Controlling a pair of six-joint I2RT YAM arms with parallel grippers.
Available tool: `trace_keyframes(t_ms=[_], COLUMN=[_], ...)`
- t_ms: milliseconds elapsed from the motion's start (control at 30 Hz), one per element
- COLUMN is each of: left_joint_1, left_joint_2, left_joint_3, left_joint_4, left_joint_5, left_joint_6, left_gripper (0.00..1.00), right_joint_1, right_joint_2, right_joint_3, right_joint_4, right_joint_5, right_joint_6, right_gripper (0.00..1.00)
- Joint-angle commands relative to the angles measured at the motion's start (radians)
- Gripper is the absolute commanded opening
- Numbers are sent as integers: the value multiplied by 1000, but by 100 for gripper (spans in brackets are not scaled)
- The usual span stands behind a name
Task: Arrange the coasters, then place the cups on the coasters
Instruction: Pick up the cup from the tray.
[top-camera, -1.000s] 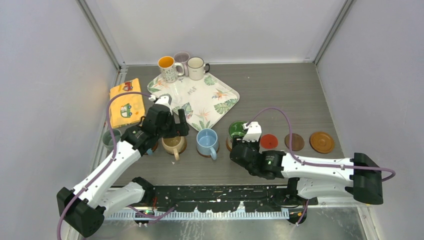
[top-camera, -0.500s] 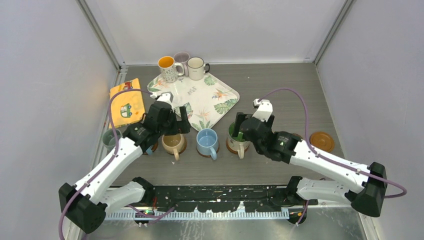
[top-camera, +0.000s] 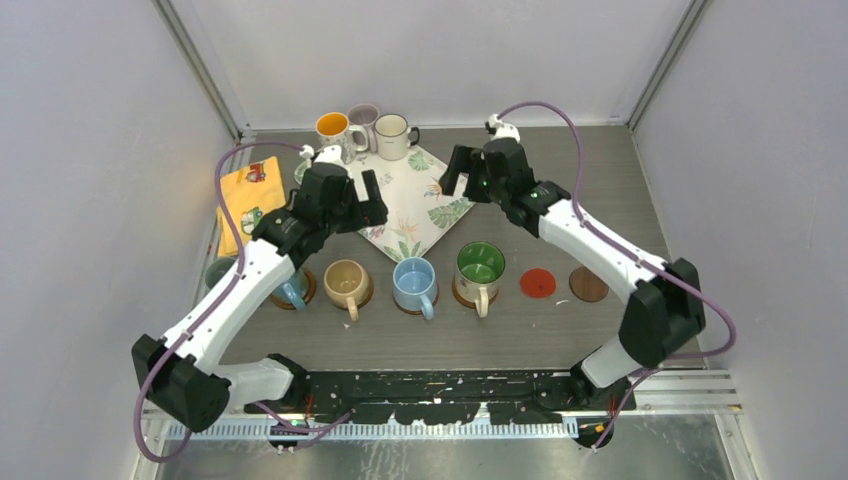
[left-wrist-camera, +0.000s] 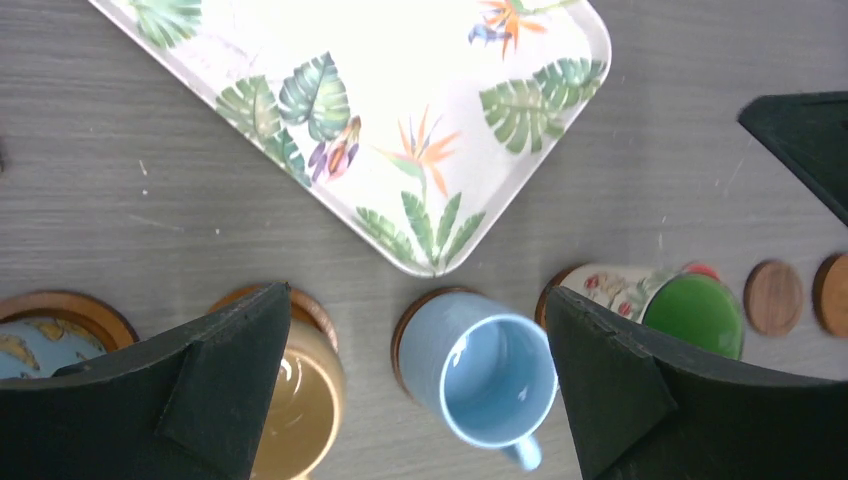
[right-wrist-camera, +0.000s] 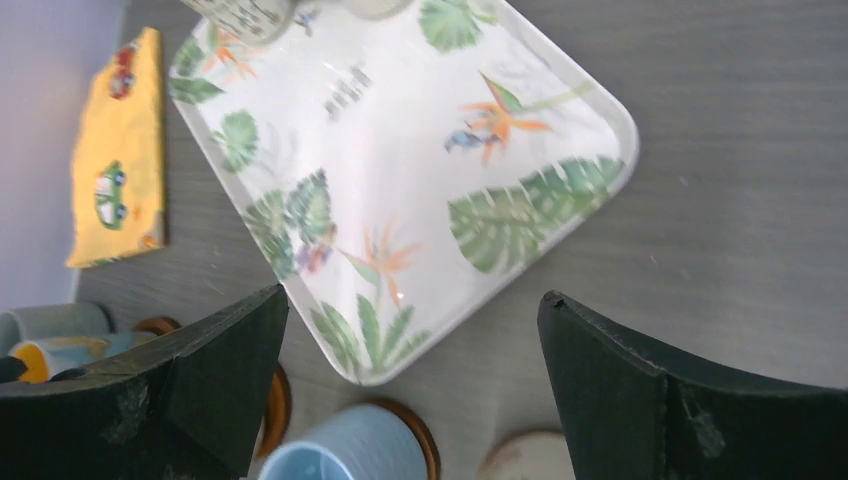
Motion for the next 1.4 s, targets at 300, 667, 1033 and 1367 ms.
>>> trace_keyframes(t_ms=[300, 667, 1033, 1367], left_joint_1=[32, 32, 32, 32], left_joint_2=[21, -103, -110, -78], left_joint_3=[72, 41, 20, 18], left_joint_4=[-5, -83, -67, -43], left_joint_5=[1, -28, -39, -38], left_joint_6=[-51, 3, 27, 47], left_gripper=[100, 100, 100, 100], right_joint_1=[-196, -225, -241, -223], right_joint_2=[571, 1038, 1352, 1475], right_joint_3=[550, 1009, 1320, 1422], right_joint_4=[370, 435, 638, 721], right_joint_5=[-477, -524, -453, -383], right_joint_6=[47, 108, 331, 459], right_gripper=[100, 100, 100, 98])
